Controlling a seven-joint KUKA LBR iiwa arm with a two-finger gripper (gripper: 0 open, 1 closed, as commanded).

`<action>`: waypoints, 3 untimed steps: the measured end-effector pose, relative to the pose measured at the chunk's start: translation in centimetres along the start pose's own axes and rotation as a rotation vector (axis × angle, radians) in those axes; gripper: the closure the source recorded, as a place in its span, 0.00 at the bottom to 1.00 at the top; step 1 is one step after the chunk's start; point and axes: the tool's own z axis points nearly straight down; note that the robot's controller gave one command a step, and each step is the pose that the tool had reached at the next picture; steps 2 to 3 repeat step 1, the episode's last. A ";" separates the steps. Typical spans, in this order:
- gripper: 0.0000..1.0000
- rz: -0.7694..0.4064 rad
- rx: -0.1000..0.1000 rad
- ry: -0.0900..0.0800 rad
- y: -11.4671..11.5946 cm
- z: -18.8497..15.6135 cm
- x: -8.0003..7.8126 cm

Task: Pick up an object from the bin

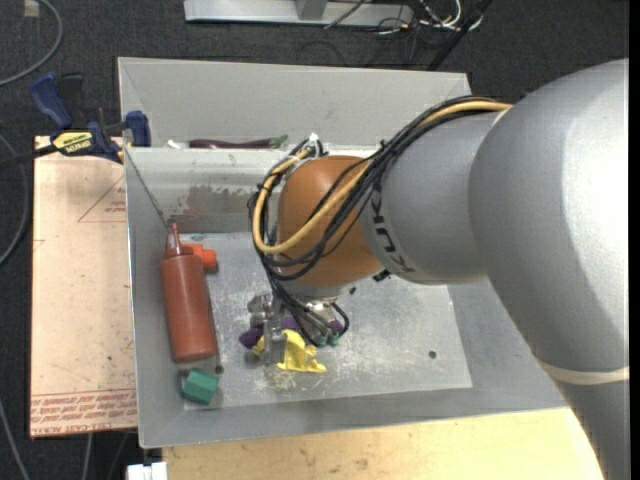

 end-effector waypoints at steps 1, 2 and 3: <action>1.00 0.000 -0.001 -0.011 0.0 -1.7 -0.3; 1.00 0.000 -0.001 -0.011 0.0 -1.7 -0.3; 1.00 0.000 -0.001 -0.011 0.0 -1.7 -0.3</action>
Offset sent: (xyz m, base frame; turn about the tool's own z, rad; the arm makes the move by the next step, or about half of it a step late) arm 0.0000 0.0000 0.0609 0.0000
